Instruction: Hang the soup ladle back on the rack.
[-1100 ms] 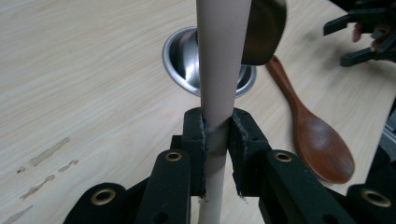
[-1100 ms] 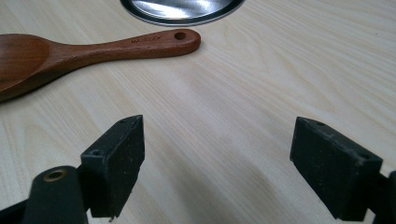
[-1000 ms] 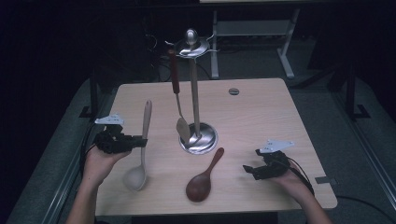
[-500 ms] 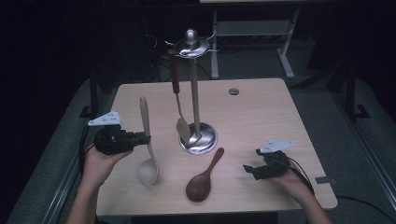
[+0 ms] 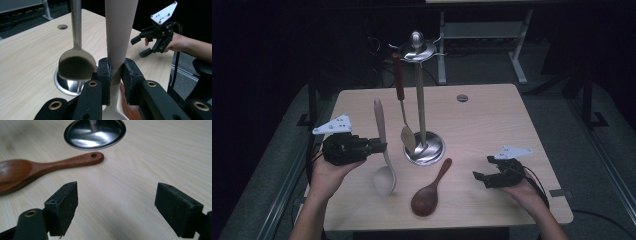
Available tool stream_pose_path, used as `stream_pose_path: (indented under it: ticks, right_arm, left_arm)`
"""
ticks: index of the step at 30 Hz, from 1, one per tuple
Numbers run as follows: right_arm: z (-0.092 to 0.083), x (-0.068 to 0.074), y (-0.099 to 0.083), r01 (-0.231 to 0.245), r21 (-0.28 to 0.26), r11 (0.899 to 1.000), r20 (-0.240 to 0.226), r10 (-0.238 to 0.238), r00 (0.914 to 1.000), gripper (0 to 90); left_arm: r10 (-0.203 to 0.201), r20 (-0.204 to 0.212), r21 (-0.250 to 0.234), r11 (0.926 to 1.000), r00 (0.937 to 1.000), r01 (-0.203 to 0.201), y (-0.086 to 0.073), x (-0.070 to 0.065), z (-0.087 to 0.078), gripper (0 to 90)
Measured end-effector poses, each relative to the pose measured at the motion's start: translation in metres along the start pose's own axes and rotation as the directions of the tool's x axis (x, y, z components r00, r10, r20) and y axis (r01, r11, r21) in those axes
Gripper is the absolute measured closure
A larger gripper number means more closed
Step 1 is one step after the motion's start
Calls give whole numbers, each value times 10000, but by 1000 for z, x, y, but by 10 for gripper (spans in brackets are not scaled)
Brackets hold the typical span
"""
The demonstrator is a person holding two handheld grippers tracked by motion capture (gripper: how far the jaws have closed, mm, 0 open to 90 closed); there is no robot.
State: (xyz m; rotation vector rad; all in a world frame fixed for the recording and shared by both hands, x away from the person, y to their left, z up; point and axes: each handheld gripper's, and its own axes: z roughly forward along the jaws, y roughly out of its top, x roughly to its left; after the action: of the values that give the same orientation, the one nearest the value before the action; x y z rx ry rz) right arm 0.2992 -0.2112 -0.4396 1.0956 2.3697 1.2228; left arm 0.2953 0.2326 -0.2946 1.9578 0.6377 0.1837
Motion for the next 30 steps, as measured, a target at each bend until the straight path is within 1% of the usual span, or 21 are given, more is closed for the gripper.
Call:
stream_pose_path:
  ticks: [5, 8, 9, 10, 12, 15, 18, 21, 22, 24, 25, 28, 29, 30]
  right_arm:
    - [-4, 0, 8, -273, -377, 9989, -167, 267, 9995, 233]
    - [-10, 1, 13, -299, -738, 9968, -251, 281, 9993, 300]
    - [-11, 2, 15, -345, -846, 9958, -335, 317, 9989, 318]
    - [-13, 1, 17, -488, -924, 9945, -525, 440, 9976, 323]
    - [-14, 1, 21, -662, -977, 9930, -734, 592, 9955, 328]
    - [-16, 3, 27, -569, -1042, 9929, -774, 490, 9958, 347]
    - [-18, 6, 34, -550, -1178, 9915, -854, 451, 9953, 380]
    - [-20, 8, 44, -562, -1416, 9883, -974, 425, 9943, 430]
    - [-21, 9, 49, -615, -1466, 9873, -1030, 466, 9936, 467]
    - [-22, 12, 55, -697, -1508, 9861, -1105, 533, 9924, 509]
    - [-23, 14, 59, -721, -1526, 9857, -1142, 549, 9919, 525]
    - [-27, 22, 70, -615, -1698, 9836, -1237, 406, 9915, 546]
    - [-28, 24, 74, -527, -1745, 9832, -1295, 301, 9911, 548]
    - [-30, 27, 80, -508, -1894, 9806, -1428, 237, 9895, 550]
  left_arm:
    - [236, 152, 36, 9997, 9996, -237, 8, -7, 12, 774]
    - [349, 262, 67, 9994, 9990, -351, 14, -11, 19, 773]
    - [431, 318, 96, 9990, 9986, -434, 17, -12, 22, 773]
    - [432, 347, 71, 9990, 9985, -435, 19, -13, 25, 773]
    - [488, 405, 65, 9988, 9980, -491, 21, -15, 30, 774]
    - [551, 515, 83, 9984, 9971, -556, 25, -18, 37, 774]
    - [579, 536, 94, 9982, 9969, -585, 27, -20, 44, 773]
    - [581, 527, 108, 9982, 9969, -588, 28, -22, 49, 774]
    - [586, 533, 111, 9982, 9969, -592, 29, -24, 51, 774]
    - [615, 520, 174, 9979, 9967, -625, 29, -26, 54, 773]
    - [605, 486, 191, 9979, 9970, -615, 29, -27, 55, 774]
    - [575, 456, 222, 9980, 9973, -585, 27, -29, 60, 774]
    - [580, 461, 304, 9978, 9973, -595, 27, -29, 61, 774]
    - [574, 459, 270, 9979, 9973, -587, 27, -29, 62, 774]
